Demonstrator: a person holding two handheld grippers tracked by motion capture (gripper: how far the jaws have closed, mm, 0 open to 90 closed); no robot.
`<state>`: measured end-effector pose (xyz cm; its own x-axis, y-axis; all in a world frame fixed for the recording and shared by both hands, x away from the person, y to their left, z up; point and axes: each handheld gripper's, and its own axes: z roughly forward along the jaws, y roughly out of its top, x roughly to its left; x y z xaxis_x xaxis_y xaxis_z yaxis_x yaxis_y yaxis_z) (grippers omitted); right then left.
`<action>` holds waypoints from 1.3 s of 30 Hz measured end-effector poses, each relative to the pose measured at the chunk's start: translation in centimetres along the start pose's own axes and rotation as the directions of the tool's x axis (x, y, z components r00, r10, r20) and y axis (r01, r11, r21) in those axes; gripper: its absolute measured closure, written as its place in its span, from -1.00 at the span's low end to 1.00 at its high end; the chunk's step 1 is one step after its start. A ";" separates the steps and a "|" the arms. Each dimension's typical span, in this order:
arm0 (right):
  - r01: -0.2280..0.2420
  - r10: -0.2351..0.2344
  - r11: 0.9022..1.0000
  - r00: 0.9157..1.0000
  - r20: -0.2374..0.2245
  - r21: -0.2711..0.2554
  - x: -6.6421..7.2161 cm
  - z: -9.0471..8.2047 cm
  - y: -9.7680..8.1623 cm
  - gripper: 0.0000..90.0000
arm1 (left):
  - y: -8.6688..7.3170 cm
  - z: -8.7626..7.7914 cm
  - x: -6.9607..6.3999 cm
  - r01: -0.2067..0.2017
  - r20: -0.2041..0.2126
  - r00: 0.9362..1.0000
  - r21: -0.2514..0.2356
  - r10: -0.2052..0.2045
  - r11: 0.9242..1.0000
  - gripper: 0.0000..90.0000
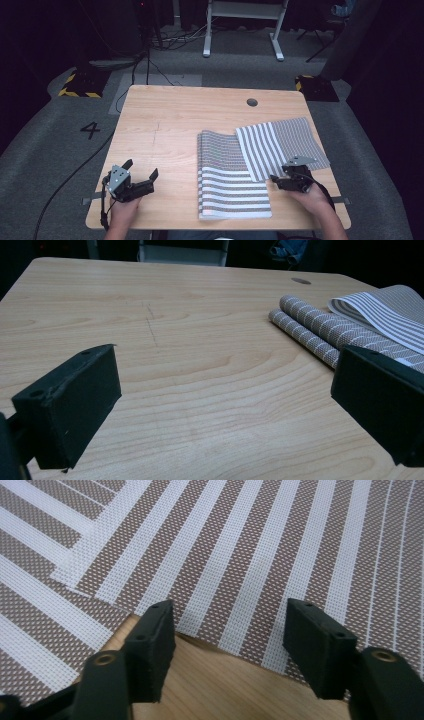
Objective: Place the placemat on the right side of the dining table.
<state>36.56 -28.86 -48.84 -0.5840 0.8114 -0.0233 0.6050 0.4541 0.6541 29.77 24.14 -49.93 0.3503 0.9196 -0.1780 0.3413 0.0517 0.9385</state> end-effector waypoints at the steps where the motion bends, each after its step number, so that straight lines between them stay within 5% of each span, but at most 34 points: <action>1: -0.004 0.004 1.000 1.000 0.002 -0.005 -0.2 0.0 0.0 -0.02 | 0.0 0.0 0.0 -0.002 -0.002 1.000 -0.002 0.002 1.000 -1.00; 8: -0.072 0.072 0.997 0.997 -0.012 -0.012 -1.5 -0.5 -0.1 0.69 | 0.0 -0.1 0.1 -0.006 0.000 1.000 0.002 0.006 1.000 -1.00; 11: -0.060 0.060 0.998 0.998 -0.003 -0.007 -1.7 -0.8 -0.2 0.92 | 0.0 0.0 0.0 -0.002 0.000 1.000 0.001 0.002 1.000 -1.00; 19: -0.026 0.029 0.999 0.993 0.116 -0.025 -0.2 -1.5 0.0 0.99 | 0.0 0.0 0.2 0.003 0.008 1.000 -0.006 -0.003 1.000 -1.00; 22: 0.028 -0.022 0.999 0.980 0.199 -0.024 0.5 -2.7 1.0 0.98 | 0.0 0.0 0.2 -0.002 0.003 1.000 -0.006 0.002 1.000 -1.00; 26: 0.083 -0.070 0.996 0.949 0.307 -0.030 1.5 -4.7 3.0 0.98 | 0.0 -0.1 0.2 -0.001 0.007 1.000 -0.002 0.001 1.000 -1.00; 33: 0.111 -0.112 0.993 0.908 0.405 0.024 1.7 -6.6 6.3 0.99 | 0.0 0.0 0.1 0.002 0.002 1.000 -0.006 -0.002 1.000 -1.00; 39: 0.111 -0.079 0.992 0.910 0.407 -0.057 0.4 -7.1 8.5 0.99 | 0.0 0.1 0.1 0.000 -0.003 1.000 -0.008 0.000 1.000 -1.00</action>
<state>37.59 -27.28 -37.95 -0.3588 0.8524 -0.3804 0.5047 0.5200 0.6891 29.85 24.17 -49.98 0.3475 0.9207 -0.1774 0.3342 0.0552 0.9409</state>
